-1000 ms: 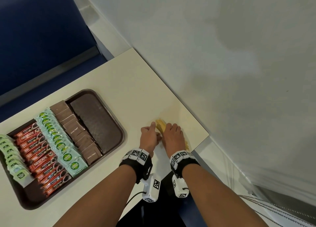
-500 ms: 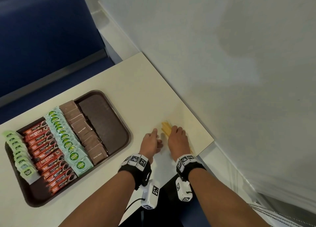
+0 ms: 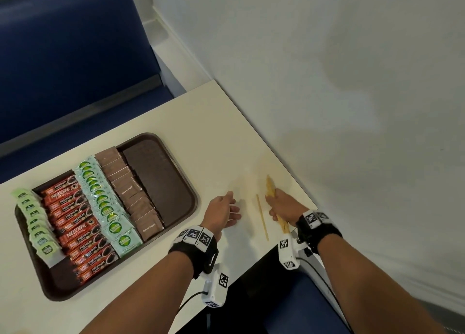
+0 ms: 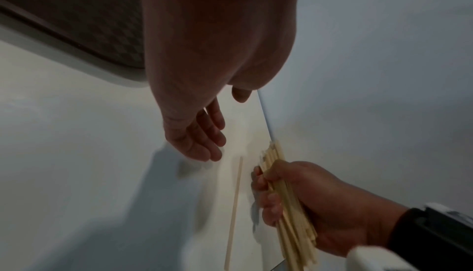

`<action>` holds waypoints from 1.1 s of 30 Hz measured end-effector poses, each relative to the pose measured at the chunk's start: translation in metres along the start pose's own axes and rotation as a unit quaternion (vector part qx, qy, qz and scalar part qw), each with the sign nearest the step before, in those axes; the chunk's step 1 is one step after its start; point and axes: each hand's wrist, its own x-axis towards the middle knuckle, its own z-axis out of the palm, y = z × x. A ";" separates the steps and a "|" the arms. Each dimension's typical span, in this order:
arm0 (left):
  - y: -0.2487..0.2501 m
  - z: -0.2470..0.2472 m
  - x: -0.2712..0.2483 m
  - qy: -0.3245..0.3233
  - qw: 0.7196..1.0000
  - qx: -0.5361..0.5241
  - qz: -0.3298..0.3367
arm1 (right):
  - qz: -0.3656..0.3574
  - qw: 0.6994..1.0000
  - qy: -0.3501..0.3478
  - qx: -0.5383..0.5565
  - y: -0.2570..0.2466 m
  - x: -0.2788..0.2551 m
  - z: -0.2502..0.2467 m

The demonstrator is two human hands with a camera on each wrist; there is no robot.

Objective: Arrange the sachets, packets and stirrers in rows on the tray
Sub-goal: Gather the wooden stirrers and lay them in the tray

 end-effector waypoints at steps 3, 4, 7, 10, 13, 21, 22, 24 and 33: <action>-0.004 0.000 -0.002 -0.003 1.000 -0.005 0.000 | -0.032 0.986 0.086 -0.140 0.004 -0.008 0.025; -0.006 -0.001 -0.002 -0.004 1.000 -0.006 0.000 | -0.039 0.980 0.112 -0.159 0.003 -0.009 0.035; -0.008 0.001 -0.003 -0.008 1.000 -0.002 0.005 | -0.026 0.970 0.157 -0.183 0.003 -0.013 0.058; -0.010 0.003 -0.001 -0.012 1.000 0.005 0.010 | -0.033 0.952 0.197 -0.231 0.006 -0.019 0.075; -0.011 0.004 -0.002 -0.014 1.000 0.020 0.017 | -0.022 0.935 0.209 -0.286 0.004 -0.025 0.089; -0.012 0.001 -0.007 -0.012 0.999 0.041 0.015 | -0.033 0.897 0.228 -0.377 0.000 -0.027 0.093; -0.012 0.001 -0.007 -0.012 0.999 0.044 0.016 | -0.039 0.889 0.229 -0.396 0.000 -0.030 0.092; -0.011 0.000 -0.009 -0.013 0.999 0.046 0.019 | -0.052 0.878 0.220 -0.423 0.001 -0.034 0.091; 0.030 -0.037 -0.033 -0.001 0.997 0.042 0.065 | -0.077 0.996 0.032 -0.044 -0.069 -0.045 0.082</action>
